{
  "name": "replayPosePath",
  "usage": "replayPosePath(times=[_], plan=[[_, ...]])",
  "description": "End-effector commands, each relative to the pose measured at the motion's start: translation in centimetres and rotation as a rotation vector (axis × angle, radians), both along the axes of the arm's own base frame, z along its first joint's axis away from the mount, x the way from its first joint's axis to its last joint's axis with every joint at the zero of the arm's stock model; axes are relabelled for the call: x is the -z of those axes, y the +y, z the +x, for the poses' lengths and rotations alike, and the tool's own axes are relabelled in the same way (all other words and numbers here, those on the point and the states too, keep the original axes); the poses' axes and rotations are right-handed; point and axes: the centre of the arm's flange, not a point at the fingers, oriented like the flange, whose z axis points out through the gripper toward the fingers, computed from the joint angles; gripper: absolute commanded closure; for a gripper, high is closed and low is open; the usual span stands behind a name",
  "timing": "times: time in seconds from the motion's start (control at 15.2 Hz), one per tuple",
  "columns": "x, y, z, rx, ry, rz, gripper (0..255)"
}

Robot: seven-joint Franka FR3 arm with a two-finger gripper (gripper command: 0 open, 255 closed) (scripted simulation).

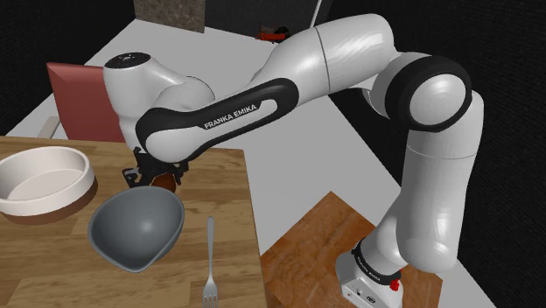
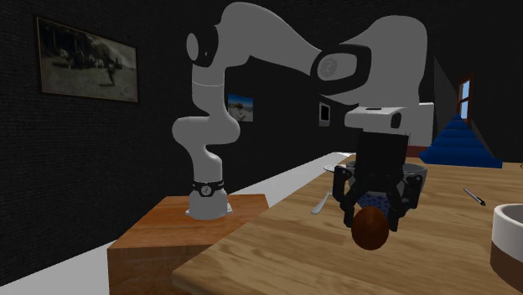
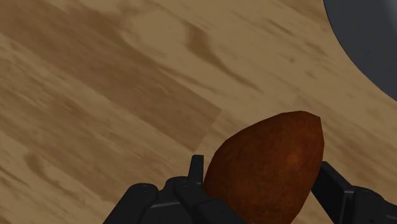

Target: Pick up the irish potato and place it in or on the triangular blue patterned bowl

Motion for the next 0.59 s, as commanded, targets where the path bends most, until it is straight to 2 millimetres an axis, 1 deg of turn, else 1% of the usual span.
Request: replayPosePath(times=[0.0, 0.53], plan=[[-0.5, 0.0, 0.0, 0.001, 0.001, -0.001, 255], [-4.7, 0.0, 0.0, 0.001, 0.001, -0.001, 255]])
